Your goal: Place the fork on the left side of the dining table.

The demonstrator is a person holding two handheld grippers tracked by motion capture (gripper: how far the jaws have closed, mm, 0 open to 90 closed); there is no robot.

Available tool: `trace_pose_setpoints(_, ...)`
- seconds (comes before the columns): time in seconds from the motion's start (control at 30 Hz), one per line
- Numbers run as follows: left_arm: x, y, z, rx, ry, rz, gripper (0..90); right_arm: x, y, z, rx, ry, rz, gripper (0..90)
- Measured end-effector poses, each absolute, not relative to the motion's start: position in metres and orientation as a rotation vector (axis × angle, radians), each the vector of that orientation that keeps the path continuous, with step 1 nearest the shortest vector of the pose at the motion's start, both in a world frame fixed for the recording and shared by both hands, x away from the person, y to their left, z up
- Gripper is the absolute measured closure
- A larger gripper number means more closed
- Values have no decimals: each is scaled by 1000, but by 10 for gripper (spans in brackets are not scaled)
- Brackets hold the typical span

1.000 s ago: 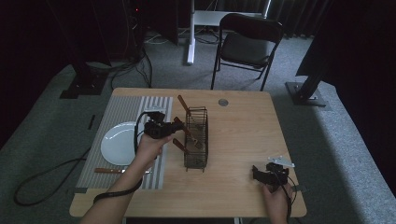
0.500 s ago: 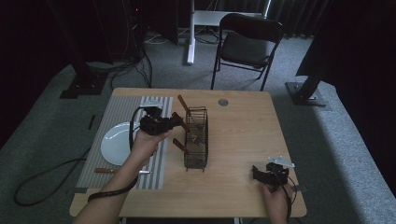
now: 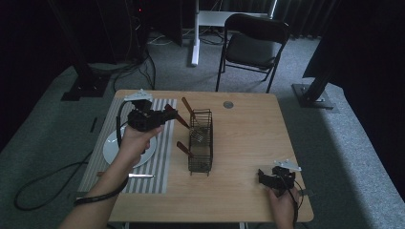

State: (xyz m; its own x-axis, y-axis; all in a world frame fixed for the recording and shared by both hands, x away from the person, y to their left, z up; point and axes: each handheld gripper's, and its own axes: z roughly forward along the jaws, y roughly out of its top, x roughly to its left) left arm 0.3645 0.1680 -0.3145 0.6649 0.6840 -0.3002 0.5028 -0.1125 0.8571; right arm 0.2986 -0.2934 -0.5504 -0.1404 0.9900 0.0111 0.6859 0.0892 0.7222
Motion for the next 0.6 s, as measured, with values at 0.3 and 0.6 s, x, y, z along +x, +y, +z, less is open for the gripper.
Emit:
trace_pose_setpoints(0.3, 361, 198, -299, 1726, 984, 265, 804, 299, -293, -550, 1644, 1884, 814, 126)
trace_pose_setpoints(0.6, 371, 226, -307, 1681, 1066, 310, 805, 299, -293, -550, 1644, 1883, 815, 126)
